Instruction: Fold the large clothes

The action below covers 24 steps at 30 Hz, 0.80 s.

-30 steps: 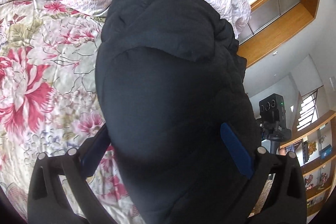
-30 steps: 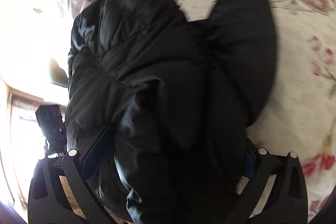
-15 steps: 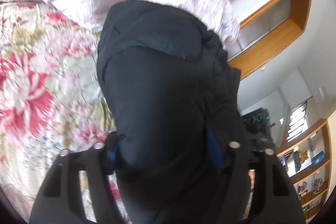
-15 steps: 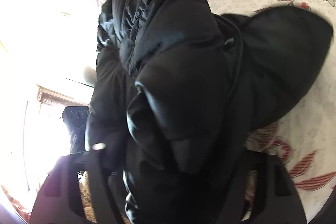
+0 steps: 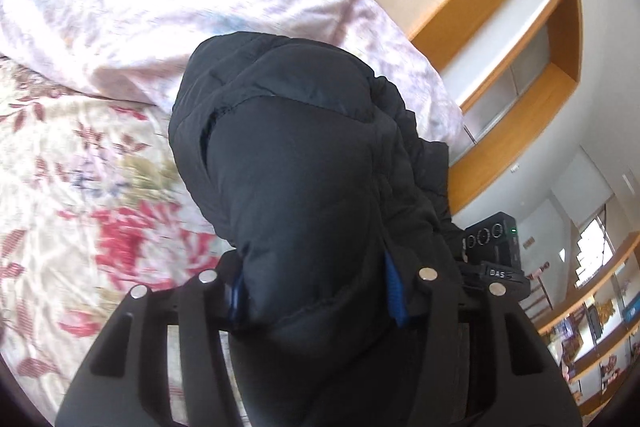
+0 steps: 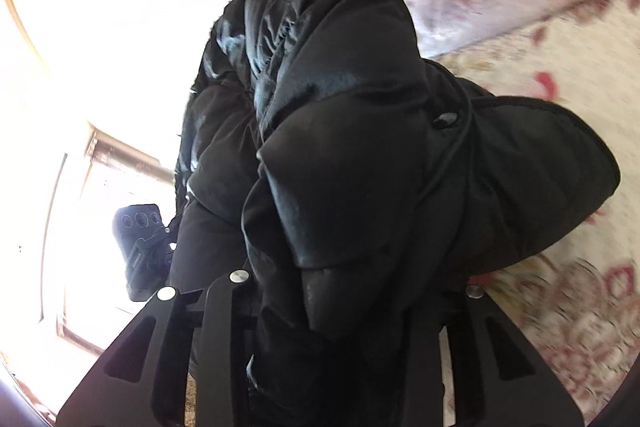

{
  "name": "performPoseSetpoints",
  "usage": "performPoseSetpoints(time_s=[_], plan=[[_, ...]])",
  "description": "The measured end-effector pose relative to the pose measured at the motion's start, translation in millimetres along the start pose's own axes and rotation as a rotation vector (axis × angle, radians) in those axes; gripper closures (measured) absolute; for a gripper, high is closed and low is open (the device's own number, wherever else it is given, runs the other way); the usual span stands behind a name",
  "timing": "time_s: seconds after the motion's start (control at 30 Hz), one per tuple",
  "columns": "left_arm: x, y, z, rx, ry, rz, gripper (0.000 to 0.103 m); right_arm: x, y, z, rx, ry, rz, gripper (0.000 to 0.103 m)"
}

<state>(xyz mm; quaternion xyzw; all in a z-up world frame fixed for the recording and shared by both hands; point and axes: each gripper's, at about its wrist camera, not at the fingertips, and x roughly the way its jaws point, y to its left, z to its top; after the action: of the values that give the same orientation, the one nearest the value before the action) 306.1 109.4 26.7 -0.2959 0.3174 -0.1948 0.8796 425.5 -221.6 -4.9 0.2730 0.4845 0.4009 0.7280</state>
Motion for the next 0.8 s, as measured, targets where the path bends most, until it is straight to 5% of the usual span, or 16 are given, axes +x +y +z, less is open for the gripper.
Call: performPoseSetpoints(time_s=[0.33, 0.57, 0.8], plan=[[-2, 44, -20, 0.039, 0.043, 0.152, 0.046, 36, -33, -17, 0.146, 0.056, -0.054, 0.067], [-9, 37, -23, 0.080, 0.042, 0.225, 0.031, 18, 4, -34, 0.030, 0.003, -0.260, 0.036], [-33, 8, -9, 0.219, -0.062, 0.389, 0.010, -29, 19, -48, 0.006, -0.121, -0.462, 0.024]])
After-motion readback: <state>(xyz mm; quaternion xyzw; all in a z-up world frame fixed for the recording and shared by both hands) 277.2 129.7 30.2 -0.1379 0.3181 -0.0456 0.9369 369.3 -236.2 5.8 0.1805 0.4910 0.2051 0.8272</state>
